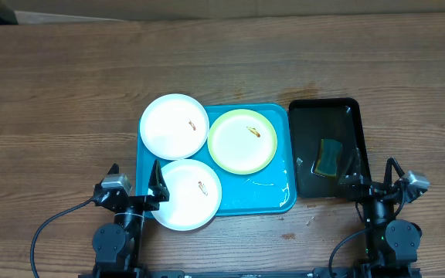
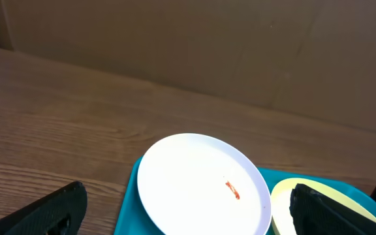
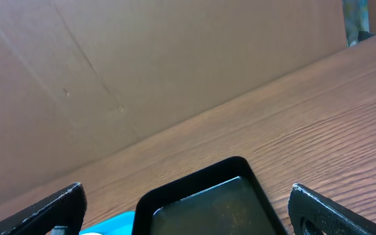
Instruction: Clean dirty plates on tray and stack at the side
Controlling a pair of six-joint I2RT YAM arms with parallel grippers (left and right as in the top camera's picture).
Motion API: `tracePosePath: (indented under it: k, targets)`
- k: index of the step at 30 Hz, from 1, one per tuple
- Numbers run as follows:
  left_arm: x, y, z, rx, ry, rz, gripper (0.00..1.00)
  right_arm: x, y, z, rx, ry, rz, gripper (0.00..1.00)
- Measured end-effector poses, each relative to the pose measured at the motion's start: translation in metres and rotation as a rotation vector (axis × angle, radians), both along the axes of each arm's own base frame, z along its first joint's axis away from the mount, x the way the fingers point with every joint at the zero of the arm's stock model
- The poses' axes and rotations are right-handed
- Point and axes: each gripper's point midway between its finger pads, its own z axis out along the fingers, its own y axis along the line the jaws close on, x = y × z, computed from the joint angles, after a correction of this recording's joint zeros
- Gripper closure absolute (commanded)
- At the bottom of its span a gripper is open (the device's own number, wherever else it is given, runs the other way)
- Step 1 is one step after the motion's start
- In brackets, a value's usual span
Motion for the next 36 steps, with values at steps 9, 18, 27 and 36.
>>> tracePosePath:
  k: [9, 18, 27, 36]
  targets:
    - [0.000, 0.000, 0.000, 0.000, 0.000, 0.000, 0.00, 0.000, 0.000, 0.000, 0.001, 0.000, 0.000, 0.00]
    - [0.000, 0.000, 0.000, 0.000, 0.000, 0.000, 0.00, 0.000, 0.000, 0.000, 0.001, 0.000, 0.000, 0.00]
    - [0.000, 0.000, 0.002, 0.000, -0.007, 0.000, 0.00, 0.000, 0.007, 0.001, 0.002, -0.004, 0.038, 0.00]
    - [-0.007, -0.003, 0.036, -0.003, -0.025, -0.019, 0.00, -0.006, 0.020, 0.019, 0.003, 0.039, 0.117, 0.00]
